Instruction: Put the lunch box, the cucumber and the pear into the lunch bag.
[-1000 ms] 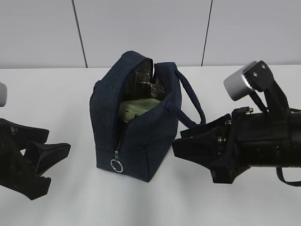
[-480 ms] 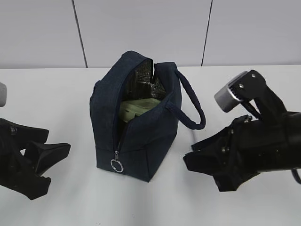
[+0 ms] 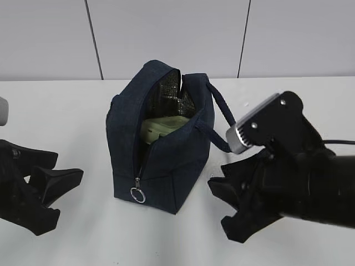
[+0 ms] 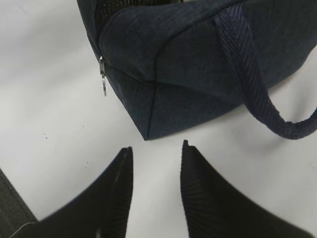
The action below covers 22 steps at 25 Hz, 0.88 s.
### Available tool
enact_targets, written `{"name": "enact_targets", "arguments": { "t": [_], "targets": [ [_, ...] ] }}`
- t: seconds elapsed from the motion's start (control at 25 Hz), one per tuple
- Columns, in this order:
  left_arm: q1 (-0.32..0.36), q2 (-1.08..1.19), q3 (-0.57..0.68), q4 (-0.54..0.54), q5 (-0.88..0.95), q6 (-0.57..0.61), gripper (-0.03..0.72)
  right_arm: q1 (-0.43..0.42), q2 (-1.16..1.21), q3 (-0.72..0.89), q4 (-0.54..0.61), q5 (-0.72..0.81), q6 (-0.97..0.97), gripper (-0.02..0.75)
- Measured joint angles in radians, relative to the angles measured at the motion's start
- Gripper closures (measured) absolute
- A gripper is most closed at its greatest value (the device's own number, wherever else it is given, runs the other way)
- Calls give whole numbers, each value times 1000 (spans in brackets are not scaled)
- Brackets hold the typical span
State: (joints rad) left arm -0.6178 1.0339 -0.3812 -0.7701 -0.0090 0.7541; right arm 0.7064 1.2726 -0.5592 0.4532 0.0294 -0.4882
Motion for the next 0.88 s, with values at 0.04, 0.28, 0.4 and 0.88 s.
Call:
{"name": "enact_targets", "arguments": {
  "t": [0.04, 0.28, 0.4, 0.88],
  "targets": [
    [0, 0, 0, 0, 0, 0, 346, 22, 0, 34, -19, -57, 37, 472],
    [0, 0, 0, 0, 0, 0, 346, 82, 14, 190, -504, -387, 501, 472],
    [0, 0, 0, 0, 0, 0, 346, 83, 78, 185, -644, -483, 573, 472],
    [0, 0, 0, 0, 0, 0, 346, 83, 394, 40, -713, -587, 599, 472]
  ]
}}
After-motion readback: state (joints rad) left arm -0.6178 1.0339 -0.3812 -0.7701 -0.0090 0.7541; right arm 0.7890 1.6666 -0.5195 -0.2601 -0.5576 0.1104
